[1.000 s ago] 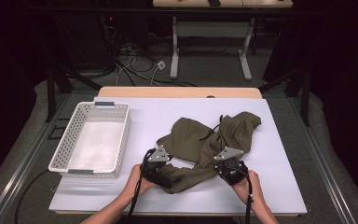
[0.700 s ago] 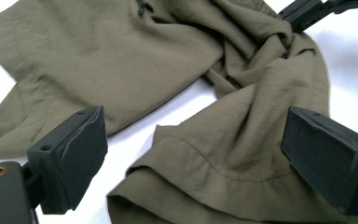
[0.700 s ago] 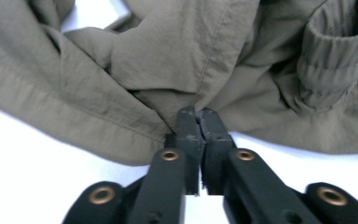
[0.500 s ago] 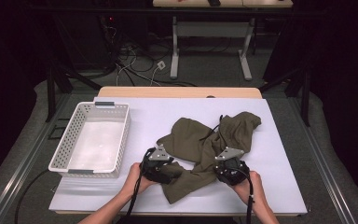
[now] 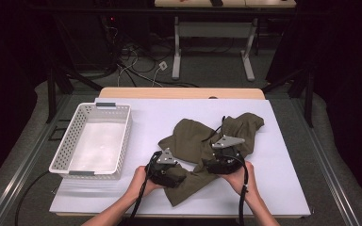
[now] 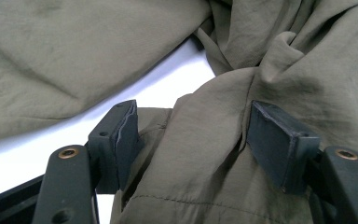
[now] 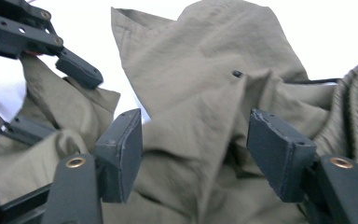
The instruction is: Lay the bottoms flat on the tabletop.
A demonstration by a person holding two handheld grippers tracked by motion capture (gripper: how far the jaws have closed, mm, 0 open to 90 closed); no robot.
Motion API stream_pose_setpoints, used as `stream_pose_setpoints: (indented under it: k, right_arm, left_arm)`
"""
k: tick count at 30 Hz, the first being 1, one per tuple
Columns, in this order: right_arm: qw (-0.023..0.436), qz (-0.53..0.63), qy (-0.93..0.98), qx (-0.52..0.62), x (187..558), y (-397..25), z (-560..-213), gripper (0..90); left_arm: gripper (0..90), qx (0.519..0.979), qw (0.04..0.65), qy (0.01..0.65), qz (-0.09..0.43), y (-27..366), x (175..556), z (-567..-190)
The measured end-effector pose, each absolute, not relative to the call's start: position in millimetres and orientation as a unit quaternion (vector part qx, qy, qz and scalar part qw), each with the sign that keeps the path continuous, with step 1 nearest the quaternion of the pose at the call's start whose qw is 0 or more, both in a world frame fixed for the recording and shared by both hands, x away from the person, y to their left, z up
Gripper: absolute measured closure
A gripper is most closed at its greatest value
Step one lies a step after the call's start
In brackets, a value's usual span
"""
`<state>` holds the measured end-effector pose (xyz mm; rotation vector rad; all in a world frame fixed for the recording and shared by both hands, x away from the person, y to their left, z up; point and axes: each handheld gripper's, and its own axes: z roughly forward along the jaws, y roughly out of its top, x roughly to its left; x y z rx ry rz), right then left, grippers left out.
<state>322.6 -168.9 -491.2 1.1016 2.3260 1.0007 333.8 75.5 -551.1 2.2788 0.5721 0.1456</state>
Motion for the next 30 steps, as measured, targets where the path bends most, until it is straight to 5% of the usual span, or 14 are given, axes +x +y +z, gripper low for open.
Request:
stream_pose_setpoints:
  k: [5, 11, 14, 30]
  right_arm:
    - [0.193, 0.352, 0.822, 0.404, 331.5, -164.6, -496.7, 40.4]
    - [0.22, 0.345, 0.822, 0.396, 331.7, -169.0, -509.2, 79.3]
    - [0.214, 0.339, 0.823, 0.402, 328.8, -173.2, -511.1, 88.1]
    - [0.204, 0.285, 0.835, 0.424, 297.8, -206.2, -518.2, 85.5]
  left_arm:
    - [34.5, 0.896, 0.382, 0.22, 0.056, 74.5, 333.3, -552.0]
    - [24.4, 0.889, 0.393, 0.226, 0.061, 77.4, 335.7, -551.4]
    - [18.3, 0.884, 0.398, 0.235, 0.07, 80.9, 337.3, -548.7]
    - [11.0, 0.865, 0.406, 0.268, 0.121, 84.3, 360.3, -536.2]
